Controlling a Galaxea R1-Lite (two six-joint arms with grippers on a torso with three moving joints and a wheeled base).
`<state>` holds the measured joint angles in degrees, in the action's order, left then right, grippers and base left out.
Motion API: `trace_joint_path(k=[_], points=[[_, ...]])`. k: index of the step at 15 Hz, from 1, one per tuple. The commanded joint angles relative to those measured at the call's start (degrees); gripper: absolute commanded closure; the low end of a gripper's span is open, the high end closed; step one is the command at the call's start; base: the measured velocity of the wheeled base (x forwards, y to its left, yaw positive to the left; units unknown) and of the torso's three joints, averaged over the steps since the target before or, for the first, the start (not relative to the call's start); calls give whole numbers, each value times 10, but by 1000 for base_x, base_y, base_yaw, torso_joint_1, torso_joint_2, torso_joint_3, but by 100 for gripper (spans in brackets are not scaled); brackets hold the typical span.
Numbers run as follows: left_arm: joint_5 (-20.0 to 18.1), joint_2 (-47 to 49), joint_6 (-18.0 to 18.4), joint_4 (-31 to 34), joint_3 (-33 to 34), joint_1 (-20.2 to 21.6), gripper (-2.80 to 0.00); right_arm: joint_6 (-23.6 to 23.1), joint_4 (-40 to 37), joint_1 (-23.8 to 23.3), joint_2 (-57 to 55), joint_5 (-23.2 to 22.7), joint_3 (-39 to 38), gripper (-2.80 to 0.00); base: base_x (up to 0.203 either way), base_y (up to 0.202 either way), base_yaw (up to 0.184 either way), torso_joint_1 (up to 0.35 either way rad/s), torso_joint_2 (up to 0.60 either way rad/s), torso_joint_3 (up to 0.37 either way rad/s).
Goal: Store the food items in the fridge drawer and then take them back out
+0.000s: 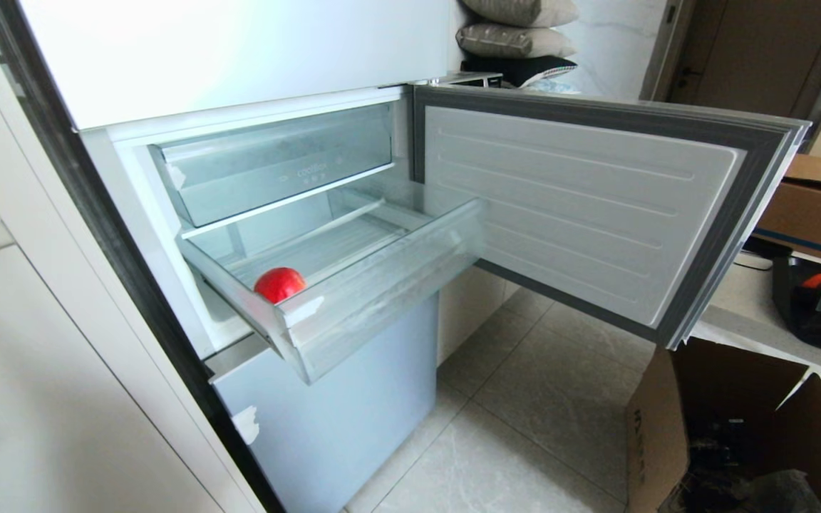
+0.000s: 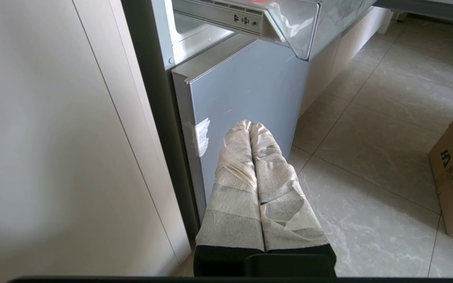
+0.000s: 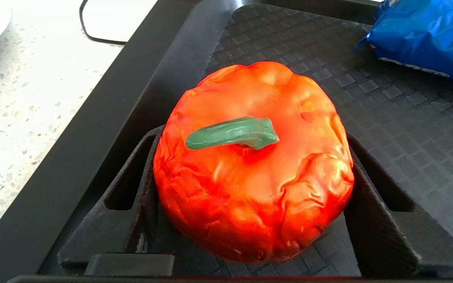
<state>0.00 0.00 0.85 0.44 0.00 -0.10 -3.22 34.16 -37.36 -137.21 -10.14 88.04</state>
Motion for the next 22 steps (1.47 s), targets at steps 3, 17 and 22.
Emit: trace_joint_path(k=[3,17,22], points=[[0,1,-1,0,0,0,0,3,2,-1,13,1,-7,0,0,0,0,0,0,0],[0,1,0,0,0,0,0,7,-10,31,756,-51,-705,0,0,0,0,0,0,0],[0,1,-1,0,0,0,0,53,-179,211,1037,-44,-862,0,0,0,0,0,0,0]])
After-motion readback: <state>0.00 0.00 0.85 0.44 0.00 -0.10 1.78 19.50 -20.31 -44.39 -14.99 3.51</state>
